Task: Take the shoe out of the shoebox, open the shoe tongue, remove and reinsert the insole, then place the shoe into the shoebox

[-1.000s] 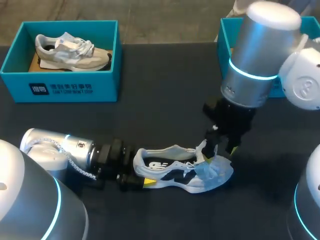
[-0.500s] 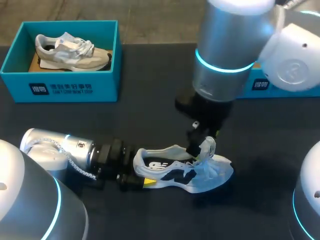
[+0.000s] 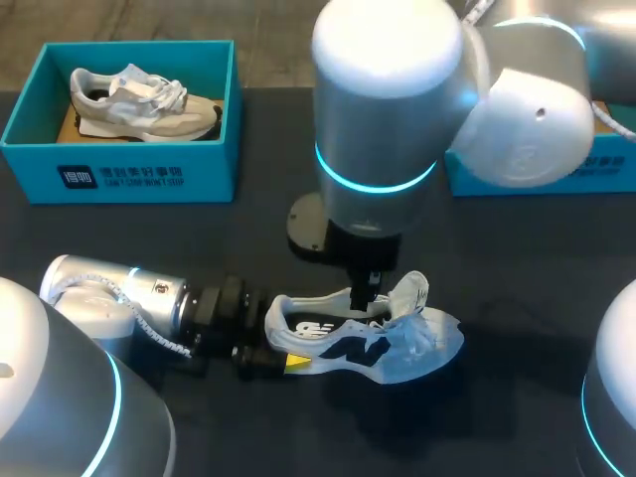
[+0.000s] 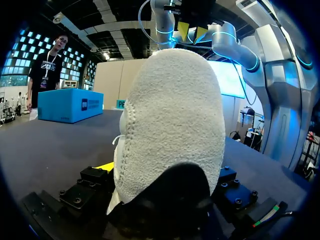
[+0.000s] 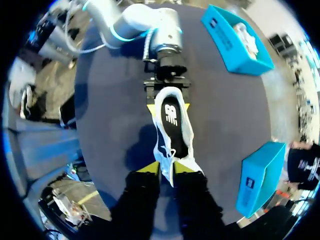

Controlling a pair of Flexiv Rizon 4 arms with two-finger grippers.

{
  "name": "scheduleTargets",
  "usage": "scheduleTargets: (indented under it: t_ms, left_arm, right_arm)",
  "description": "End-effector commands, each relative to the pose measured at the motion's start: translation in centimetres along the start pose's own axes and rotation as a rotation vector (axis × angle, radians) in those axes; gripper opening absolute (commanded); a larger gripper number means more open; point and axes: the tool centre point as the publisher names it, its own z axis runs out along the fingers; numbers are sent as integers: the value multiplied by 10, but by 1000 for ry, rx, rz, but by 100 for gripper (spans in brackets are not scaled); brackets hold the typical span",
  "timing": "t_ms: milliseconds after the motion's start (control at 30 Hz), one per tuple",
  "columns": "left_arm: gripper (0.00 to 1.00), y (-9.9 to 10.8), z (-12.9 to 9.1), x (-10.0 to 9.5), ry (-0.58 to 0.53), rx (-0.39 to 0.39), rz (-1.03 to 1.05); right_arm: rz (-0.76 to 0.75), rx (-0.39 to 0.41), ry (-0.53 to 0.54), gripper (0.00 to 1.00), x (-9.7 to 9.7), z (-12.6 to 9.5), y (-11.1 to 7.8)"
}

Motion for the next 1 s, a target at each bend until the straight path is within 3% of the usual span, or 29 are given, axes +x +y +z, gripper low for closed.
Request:
scheduleTargets:
  t_ms: [33, 100, 300, 567, 600, 1000]
  left_arm:
    - [0, 3, 1, 1, -1, -1, -1]
    - [0, 3, 1, 1, -1, -1, -1]
    - [0, 3, 1, 1, -1, -1, -1]
    - [0, 3, 1, 1, -1, -1, -1]
    - [0, 3, 1, 1, -1, -1, -1]
    - [0, 3, 1, 1, -1, -1, -1]
  right_arm:
    - [1, 1, -7, 0, 2, 1, 0]
    - [1, 1, -7, 0, 2, 1, 0]
    - [-81, 20, -54, 0, -1, 23, 25]
    - [-153, -17, -64, 0, 0, 49, 44]
    - [-140, -19, -29, 0, 0, 52, 45]
    - [-140, -19, -29, 0, 0, 52, 45]
